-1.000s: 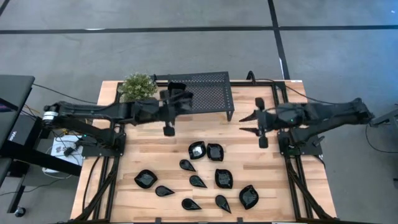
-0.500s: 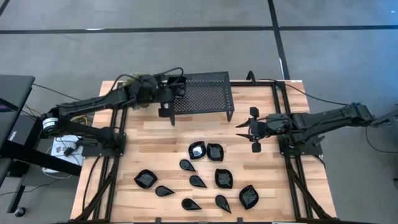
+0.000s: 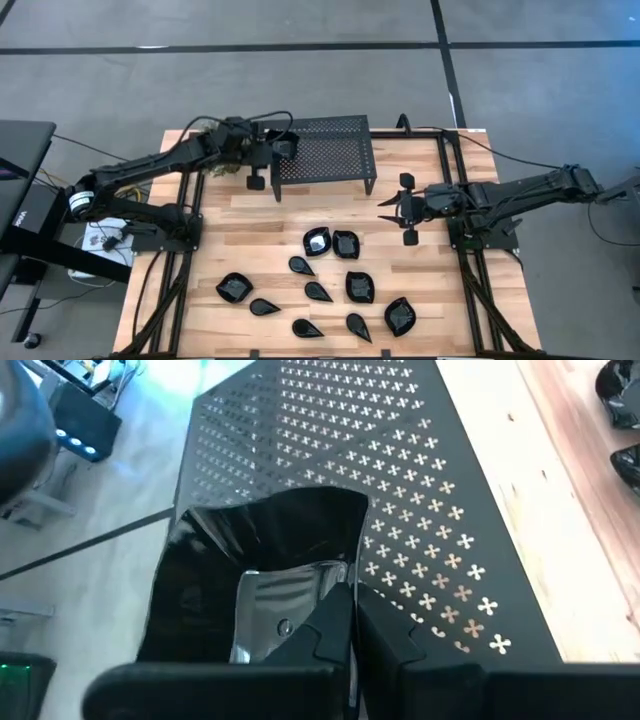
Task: Pick & Place Mini shaped plates
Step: Stack the distorted square plate on top of the distorted square plates on the shelf
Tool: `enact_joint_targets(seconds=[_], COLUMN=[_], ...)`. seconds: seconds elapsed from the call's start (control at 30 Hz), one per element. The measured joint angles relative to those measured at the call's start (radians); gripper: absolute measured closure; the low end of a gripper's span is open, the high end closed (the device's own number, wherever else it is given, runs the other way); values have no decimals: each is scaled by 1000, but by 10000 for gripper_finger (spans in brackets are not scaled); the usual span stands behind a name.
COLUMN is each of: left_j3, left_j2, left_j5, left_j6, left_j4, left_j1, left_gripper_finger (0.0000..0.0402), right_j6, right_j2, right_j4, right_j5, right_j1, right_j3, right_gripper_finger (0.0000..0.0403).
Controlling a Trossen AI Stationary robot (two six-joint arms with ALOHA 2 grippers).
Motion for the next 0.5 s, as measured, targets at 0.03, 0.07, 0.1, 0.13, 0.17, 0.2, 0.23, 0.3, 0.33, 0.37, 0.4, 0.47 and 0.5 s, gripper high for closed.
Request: enact_joint_targets(seconds=[0.03, 0.07, 0.1, 0.13, 0.17, 0.2, 0.23, 0.3, 0.33, 0.37, 0.4, 0.47, 0.5], left_j3=[-7, -14, -17, -18, -18, -18, -18, -19, -19, -19, -19, -19, -19], left_j2=[0, 0, 0, 0, 0, 0, 0, 0, 0, 0, 0, 0, 0], left_j5=[0, 0, 0, 0, -1, -6, -9, -10, -10, -10, -10, -9, -9], left_j6=[0, 0, 1, 2, 11, 24, 32, 45, 48, 49, 47, 23, 7], left_j4=[6, 9, 10, 13, 19, 23, 27, 54, 69, 82, 97, 133, 148], left_j1=[-1, -1, -1, -1, -1, -1, -1, -1, -1, -1, -1, -10, -15], left_gripper_finger=[390, 386, 382, 378, 374, 370, 365, 357, 352, 348, 343, 335, 332], right_j6=[0, 0, 0, 0, 0, 0, 0, 0, 0, 0, 0, 0, 0], right_j2=[0, 0, 0, 0, 0, 0, 0, 0, 0, 0, 0, 0, 0], right_j4=[0, 0, 0, 0, 0, 0, 0, 0, 0, 0, 0, 0, 0], right_j5=[0, 0, 0, 0, 0, 0, 0, 0, 0, 0, 0, 0, 0], right_j1=[0, 0, 0, 0, 0, 0, 0, 0, 0, 0, 0, 0, 0], right_j3=[0, 0, 0, 0, 0, 0, 0, 0, 0, 0, 0, 0, 0], right_gripper_finger=[269, 269, 270, 270, 270, 270, 269, 267, 267, 266, 265, 264, 264])
